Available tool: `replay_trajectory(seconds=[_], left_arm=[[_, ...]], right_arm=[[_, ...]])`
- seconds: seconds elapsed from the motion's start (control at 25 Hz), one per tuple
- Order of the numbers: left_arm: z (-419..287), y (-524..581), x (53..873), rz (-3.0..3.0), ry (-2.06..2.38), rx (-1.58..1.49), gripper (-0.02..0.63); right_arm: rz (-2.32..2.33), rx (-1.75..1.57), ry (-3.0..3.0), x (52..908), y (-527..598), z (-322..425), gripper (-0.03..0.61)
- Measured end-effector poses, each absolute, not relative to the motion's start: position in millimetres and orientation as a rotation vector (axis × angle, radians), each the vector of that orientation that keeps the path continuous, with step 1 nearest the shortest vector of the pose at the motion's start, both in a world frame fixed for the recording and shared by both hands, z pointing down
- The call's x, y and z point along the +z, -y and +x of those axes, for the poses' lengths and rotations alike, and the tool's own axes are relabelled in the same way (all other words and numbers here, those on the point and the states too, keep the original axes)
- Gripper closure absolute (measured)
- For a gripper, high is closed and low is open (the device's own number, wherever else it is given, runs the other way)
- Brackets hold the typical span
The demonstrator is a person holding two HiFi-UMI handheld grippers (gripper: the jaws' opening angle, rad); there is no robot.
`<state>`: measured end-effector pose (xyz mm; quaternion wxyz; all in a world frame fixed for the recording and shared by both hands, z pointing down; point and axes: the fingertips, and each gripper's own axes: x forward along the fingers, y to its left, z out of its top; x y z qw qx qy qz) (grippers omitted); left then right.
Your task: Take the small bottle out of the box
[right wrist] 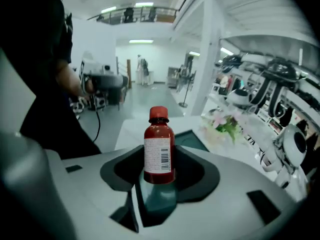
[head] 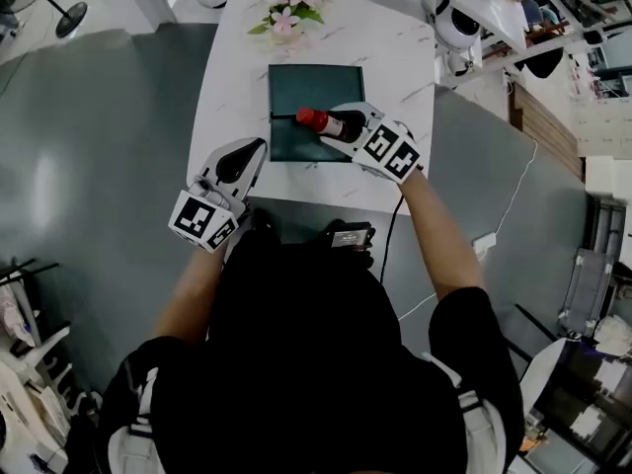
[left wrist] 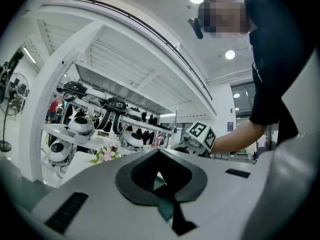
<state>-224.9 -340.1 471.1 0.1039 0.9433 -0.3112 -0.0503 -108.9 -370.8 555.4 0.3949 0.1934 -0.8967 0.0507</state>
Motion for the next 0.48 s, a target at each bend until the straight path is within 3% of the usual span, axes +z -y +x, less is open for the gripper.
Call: replay_trajectory(seconds=[0.48], left_arm=[[-231.6, 352.0, 377.0, 2.970, 1.027, -0.211, 0.598]], right_arm=[[1.342, -0.084, 2.886, 321.1, 326.8, -84.5, 0.368]])
